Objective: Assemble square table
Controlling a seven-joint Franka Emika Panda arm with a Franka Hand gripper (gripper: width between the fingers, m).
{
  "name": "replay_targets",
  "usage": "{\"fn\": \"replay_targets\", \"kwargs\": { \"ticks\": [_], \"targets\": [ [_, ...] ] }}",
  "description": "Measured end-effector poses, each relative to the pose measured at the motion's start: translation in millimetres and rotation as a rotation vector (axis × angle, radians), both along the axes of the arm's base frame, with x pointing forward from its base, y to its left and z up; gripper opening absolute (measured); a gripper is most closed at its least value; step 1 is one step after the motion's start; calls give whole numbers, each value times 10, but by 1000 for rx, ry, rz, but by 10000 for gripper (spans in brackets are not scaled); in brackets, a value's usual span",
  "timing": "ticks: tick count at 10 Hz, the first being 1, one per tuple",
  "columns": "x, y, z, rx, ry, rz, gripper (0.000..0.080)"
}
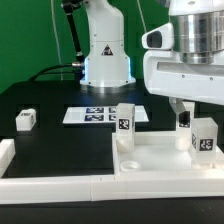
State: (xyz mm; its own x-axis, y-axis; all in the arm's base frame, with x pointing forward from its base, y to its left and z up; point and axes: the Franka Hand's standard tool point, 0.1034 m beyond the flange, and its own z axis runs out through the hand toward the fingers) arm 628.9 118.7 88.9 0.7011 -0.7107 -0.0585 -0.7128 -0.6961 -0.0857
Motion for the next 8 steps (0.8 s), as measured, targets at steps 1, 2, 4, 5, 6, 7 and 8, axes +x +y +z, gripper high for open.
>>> {"fn": "replay_targets", "kwargs": {
  "ticks": [1,2,4,5,6,7,8],
  "targets": [
    [0,-4,-13,-8,-8,100,648],
    [23,-4,-45,-54,-20,273,648],
    [61,56,-48,-78,-43,426,649],
    [60,45,-55,-78,-42,418,645],
    [59,44,-57,-78,-42,419,415],
    [59,45,-58,-78,-41,415,415],
    [49,25,-67,-77,-31,339,296]
  ]
}}
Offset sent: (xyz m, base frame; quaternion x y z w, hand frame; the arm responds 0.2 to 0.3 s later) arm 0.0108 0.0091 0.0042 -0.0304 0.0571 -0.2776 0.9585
